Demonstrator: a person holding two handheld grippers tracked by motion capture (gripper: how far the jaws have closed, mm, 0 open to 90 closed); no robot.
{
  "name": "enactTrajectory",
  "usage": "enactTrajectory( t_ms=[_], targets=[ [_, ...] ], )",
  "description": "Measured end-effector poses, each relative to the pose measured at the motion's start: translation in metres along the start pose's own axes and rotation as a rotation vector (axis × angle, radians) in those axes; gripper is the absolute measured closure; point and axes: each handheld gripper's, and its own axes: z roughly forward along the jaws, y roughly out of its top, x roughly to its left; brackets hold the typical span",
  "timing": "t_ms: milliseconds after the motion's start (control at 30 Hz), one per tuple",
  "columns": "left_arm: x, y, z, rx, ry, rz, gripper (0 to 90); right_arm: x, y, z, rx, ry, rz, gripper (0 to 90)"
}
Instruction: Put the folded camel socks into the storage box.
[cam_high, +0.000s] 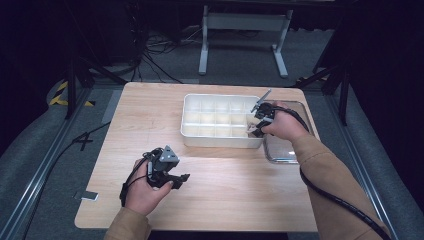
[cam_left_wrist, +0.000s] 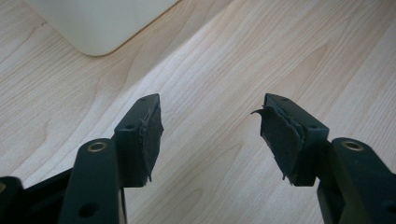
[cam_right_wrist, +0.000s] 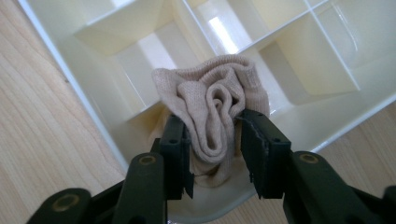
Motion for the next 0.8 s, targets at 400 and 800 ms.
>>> enactTrajectory(
  t_ms=[400, 800],
  targets=[
    [0.0, 0.001, 0.001, 0.01, -0.004, 0.009, 39.5, 0.003, 0.006, 0.02, 0.081, -0.008, -0.02, 75.5],
    [0.005, 0.001, -0.002, -0.005, -0.006, 0.002, 39.3, -0.001, 0.002, 0.028, 0.073, 0.04, 0.044, 71.4]
  ],
)
